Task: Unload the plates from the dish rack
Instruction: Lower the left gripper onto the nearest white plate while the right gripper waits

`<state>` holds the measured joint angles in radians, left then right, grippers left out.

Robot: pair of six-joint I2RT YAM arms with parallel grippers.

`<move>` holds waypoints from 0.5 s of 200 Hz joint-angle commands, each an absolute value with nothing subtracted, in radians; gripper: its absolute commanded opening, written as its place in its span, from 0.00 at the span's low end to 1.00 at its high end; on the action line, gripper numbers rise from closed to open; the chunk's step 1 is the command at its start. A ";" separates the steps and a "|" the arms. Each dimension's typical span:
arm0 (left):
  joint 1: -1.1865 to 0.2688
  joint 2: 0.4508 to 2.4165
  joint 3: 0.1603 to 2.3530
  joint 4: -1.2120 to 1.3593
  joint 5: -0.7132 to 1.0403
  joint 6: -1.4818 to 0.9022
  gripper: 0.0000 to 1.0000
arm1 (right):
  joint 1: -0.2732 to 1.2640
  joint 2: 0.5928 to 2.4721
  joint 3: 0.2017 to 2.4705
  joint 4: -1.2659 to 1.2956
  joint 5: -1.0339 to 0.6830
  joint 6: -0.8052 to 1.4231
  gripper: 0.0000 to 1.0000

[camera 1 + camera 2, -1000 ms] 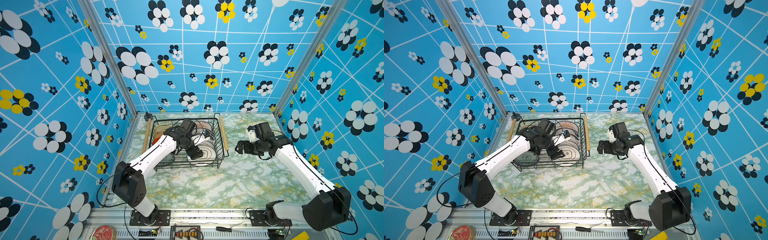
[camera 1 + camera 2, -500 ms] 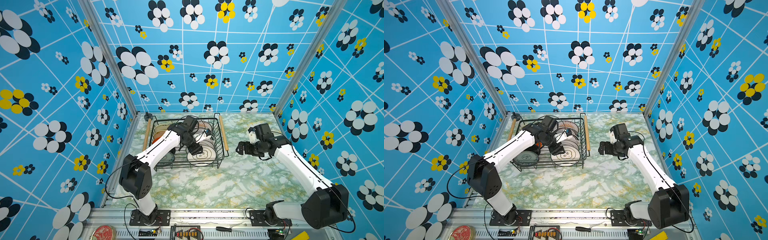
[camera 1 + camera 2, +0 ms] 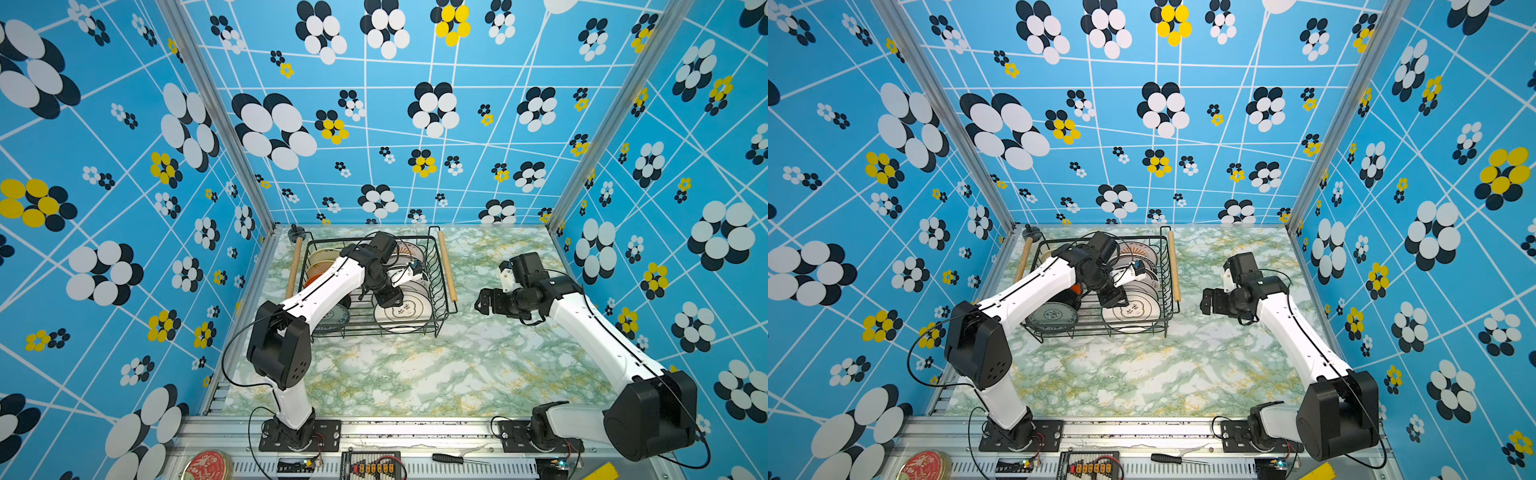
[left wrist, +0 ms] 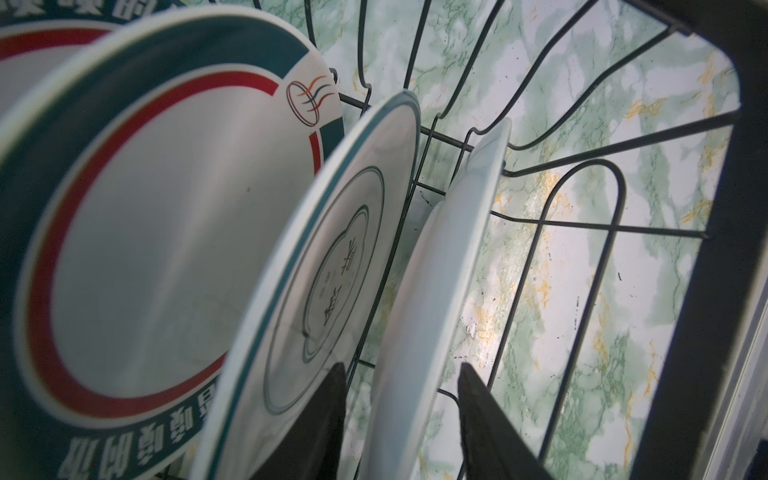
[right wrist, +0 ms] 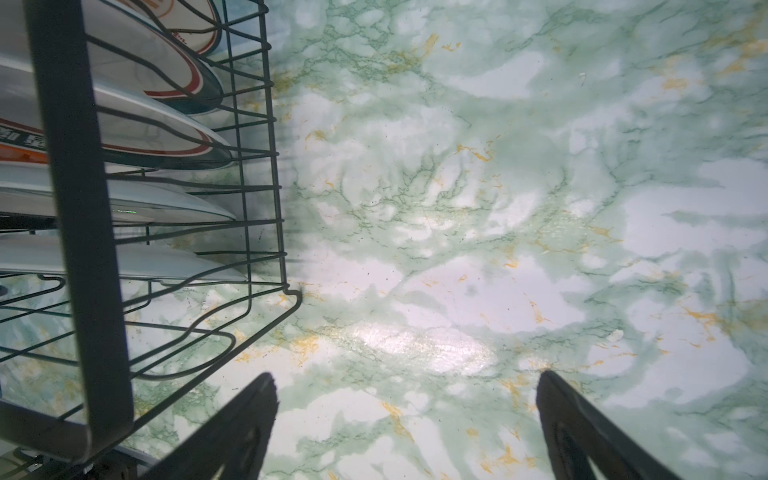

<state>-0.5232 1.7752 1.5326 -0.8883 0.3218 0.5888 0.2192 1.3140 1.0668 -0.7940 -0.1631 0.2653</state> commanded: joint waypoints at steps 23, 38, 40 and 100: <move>-0.529 1.792 1.534 -0.919 0.324 0.594 0.36 | 0.209 1.279 1.041 -0.789 -0.152 0.258 0.99; -0.529 1.795 1.531 -0.922 0.320 0.588 0.36 | 0.209 1.276 1.038 -0.790 -0.153 0.259 0.99; -0.529 1.795 1.530 -0.923 0.319 0.588 0.36 | 0.209 1.275 1.037 -0.790 -0.153 0.260 0.99; -0.547 1.781 1.500 -0.916 0.299 0.574 0.27 | 0.206 1.244 1.028 -0.798 -0.150 0.259 0.99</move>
